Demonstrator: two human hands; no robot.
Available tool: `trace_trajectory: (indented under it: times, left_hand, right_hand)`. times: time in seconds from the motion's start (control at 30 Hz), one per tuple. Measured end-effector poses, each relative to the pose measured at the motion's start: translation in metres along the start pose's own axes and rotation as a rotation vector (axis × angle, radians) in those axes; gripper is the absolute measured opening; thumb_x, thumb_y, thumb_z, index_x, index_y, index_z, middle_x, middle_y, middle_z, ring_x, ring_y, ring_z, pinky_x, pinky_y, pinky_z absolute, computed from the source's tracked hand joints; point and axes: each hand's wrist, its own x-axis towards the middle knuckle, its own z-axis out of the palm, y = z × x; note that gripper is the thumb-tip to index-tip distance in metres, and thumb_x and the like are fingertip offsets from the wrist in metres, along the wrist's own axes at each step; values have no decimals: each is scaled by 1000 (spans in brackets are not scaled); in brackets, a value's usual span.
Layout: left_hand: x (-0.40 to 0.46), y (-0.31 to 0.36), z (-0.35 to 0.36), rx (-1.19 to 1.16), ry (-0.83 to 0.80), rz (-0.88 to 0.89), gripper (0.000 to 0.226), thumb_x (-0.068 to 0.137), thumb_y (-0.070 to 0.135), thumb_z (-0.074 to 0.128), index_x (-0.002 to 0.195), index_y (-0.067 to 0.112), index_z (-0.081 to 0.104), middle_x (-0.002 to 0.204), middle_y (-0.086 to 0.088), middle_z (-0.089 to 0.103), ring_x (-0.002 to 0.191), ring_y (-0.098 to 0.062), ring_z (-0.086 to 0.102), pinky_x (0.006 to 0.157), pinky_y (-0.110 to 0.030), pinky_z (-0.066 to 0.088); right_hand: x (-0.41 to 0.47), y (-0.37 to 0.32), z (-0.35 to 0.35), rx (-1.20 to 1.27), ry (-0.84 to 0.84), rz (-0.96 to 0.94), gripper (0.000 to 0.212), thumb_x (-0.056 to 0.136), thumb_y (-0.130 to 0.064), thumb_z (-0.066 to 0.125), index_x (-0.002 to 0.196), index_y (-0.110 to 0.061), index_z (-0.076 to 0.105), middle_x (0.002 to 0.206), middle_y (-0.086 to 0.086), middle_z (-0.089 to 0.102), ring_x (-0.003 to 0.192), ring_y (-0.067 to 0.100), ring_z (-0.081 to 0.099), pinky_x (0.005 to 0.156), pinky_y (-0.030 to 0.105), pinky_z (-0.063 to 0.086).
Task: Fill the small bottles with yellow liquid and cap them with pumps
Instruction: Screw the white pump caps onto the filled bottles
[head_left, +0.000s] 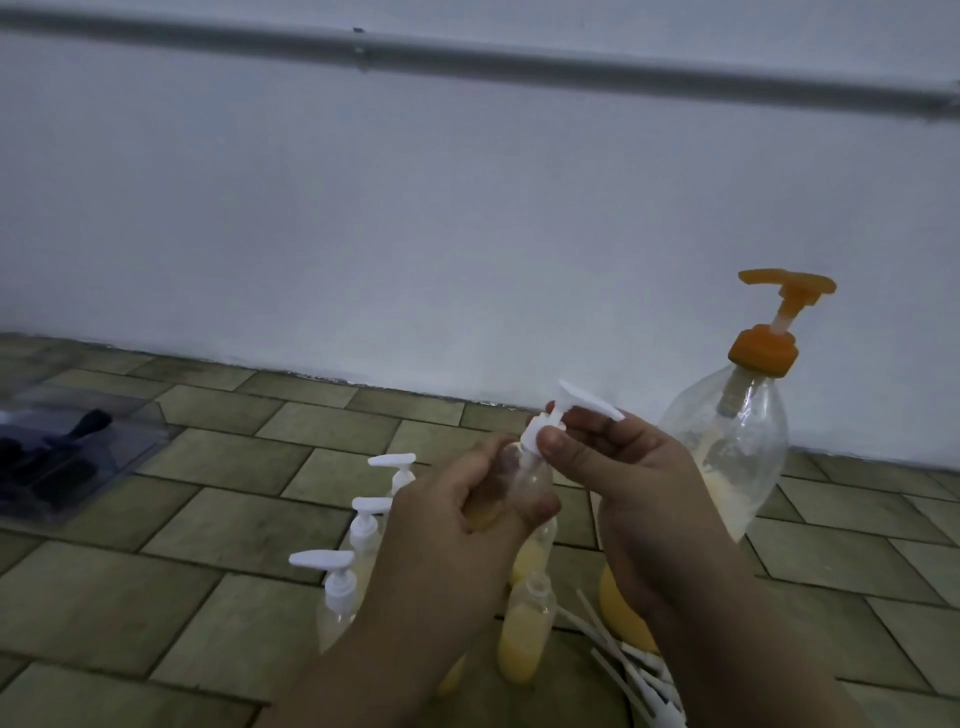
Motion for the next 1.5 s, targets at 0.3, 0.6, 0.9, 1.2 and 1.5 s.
trace_trajectory:
  times: [0.3, 0.6, 0.9, 1.2, 1.5]
  left_hand:
    - [30, 1, -14, 250, 45, 81, 43, 70, 41, 72, 108, 38, 52, 96, 24, 57, 93, 7, 54, 73, -8, 44]
    - [70, -31, -42, 182, -178, -205, 31, 73, 28, 77, 101, 26, 64, 91, 6, 69, 89, -13, 64, 85, -36, 53]
    - [66, -47, -35, 481, -390, -232, 29, 68, 18, 79, 91, 30, 65, 86, 8, 69, 81, -10, 64, 63, -25, 48]
    - [69, -50, -27, 748, -576, -208, 21, 69, 27, 80, 73, 36, 61, 73, 10, 66, 66, -4, 58, 56, -13, 41]
    - [74, -52, -22, 940, -702, -192, 24, 70, 33, 78, 89, 20, 68, 73, 6, 60, 61, -6, 50, 53, -19, 33]
  right_hand:
    - [-9, -22, -9, -441, 50, -166, 56, 53, -42, 71, 108, -37, 64, 101, -19, 68, 95, -8, 59, 66, 9, 46]
    - [-53, -12, -71, -449, 192, -150, 56, 45, -55, 76, 99, -40, 69, 103, -13, 71, 96, 3, 64, 90, 39, 52]
    - [-70, 28, -105, -281, 207, -7, 85, 15, -60, 88, 91, -25, 75, 87, 11, 74, 80, 12, 70, 66, 14, 54]
    - [-71, 58, -109, -490, 256, 142, 27, 69, 6, 74, 86, -14, 72, 79, 4, 75, 79, 15, 69, 70, 22, 55]
    - [-72, 75, -112, -805, 264, 207, 19, 73, -4, 76, 83, -19, 70, 74, -8, 69, 79, 1, 59, 58, 5, 40]
